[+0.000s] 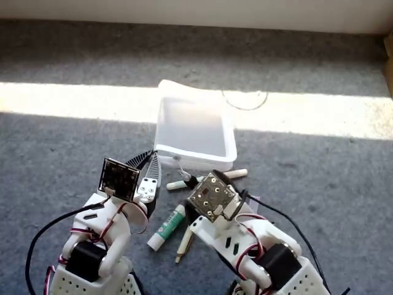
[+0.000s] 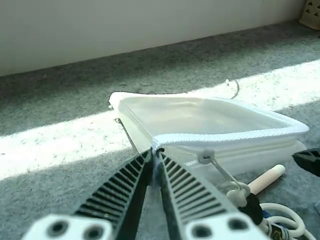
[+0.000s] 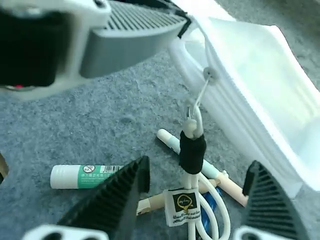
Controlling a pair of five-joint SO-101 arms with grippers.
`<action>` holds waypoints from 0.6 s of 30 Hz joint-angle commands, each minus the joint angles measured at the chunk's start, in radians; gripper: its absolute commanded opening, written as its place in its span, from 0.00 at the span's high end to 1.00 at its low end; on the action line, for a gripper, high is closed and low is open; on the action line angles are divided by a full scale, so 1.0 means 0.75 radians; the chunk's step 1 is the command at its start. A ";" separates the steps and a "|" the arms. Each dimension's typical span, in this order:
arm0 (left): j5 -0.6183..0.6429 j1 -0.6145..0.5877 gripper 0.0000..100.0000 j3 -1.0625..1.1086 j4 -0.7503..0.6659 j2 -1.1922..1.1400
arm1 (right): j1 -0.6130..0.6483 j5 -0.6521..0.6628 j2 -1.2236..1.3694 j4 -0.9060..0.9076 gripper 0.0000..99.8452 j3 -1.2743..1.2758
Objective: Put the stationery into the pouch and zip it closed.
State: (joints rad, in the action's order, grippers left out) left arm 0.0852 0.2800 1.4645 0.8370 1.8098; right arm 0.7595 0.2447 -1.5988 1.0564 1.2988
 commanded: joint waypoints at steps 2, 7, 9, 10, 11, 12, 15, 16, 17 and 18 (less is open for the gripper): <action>-0.008 -0.013 0.98 -0.024 -0.033 0.009 | 0.015 -0.010 -0.013 -0.165 0.71 0.071; -0.008 -0.011 0.98 -0.024 -0.033 0.009 | 0.015 -0.012 -0.013 -0.214 0.71 0.075; -0.008 -0.011 0.98 -0.024 -0.033 0.009 | 0.015 -0.012 -0.013 -0.242 0.71 0.083; -0.008 -0.011 0.98 -0.024 -0.033 0.009 | 0.015 -0.012 -0.013 -0.251 0.71 0.085; -0.008 -0.011 0.98 -0.024 -0.033 0.009 | 0.015 -0.012 -0.013 -0.253 0.71 0.085; -0.008 -0.011 0.98 -0.024 -0.033 0.009 | 0.015 -0.014 -0.013 -0.253 0.71 0.085; -0.008 -0.011 0.98 -0.024 -0.033 0.009 | 0.017 -0.014 0.009 -0.244 0.71 0.087; -0.008 -0.011 0.98 -0.024 -0.033 0.009 | 0.021 -0.014 0.040 -0.244 0.71 0.087; -0.008 -0.013 0.98 -0.024 -0.033 0.009 | 0.021 -0.014 0.083 -0.244 0.71 0.087; -0.008 -0.015 0.98 -0.024 -0.033 0.009 | 0.021 -0.016 0.128 -0.244 0.71 0.087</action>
State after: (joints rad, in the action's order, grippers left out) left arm 0.0836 0.2723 1.4645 0.8370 1.8098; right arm 0.7641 0.2432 -1.5835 0.8953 1.3709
